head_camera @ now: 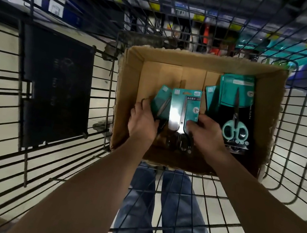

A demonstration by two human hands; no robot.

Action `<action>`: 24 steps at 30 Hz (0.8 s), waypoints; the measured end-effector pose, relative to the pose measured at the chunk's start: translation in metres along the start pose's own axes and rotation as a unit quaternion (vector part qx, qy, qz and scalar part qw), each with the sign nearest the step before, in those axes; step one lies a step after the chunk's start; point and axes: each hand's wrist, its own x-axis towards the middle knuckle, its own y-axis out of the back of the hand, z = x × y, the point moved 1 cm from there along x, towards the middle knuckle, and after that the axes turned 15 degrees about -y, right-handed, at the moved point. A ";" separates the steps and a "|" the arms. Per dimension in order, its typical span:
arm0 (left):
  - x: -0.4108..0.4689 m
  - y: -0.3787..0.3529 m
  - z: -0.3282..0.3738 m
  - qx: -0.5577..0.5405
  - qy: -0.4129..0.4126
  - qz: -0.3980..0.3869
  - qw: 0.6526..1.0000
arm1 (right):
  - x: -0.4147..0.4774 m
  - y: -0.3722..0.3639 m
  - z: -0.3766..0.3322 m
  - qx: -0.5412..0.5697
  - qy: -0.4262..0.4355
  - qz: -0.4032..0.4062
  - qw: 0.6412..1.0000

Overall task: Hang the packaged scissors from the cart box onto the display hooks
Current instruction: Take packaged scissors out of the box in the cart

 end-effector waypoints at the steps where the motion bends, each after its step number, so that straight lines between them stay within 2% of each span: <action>1: 0.001 0.001 -0.001 -0.017 0.013 0.003 1.000 | -0.001 0.000 -0.001 0.003 0.002 -0.005 1.000; 6: 0.009 0.003 -0.001 -0.016 0.056 -0.017 0.998 | -0.007 0.001 -0.001 0.016 -0.003 -0.013 1.000; 11: 0.005 0.005 -0.002 -0.028 0.010 -0.012 0.999 | -0.011 -0.001 0.000 0.021 0.001 -0.008 1.000; 16: -0.016 0.024 0.004 -0.146 0.008 -0.020 0.989 | -0.027 0.008 0.004 0.035 -0.018 0.023 0.999; 20: -0.053 0.062 0.016 -0.212 0.016 0.044 0.976 | -0.064 0.027 -0.001 0.035 -0.025 0.044 0.998; 24: -0.091 0.104 0.033 -0.265 0.025 0.061 0.962 | -0.107 0.049 -0.013 0.058 -0.022 0.043 0.997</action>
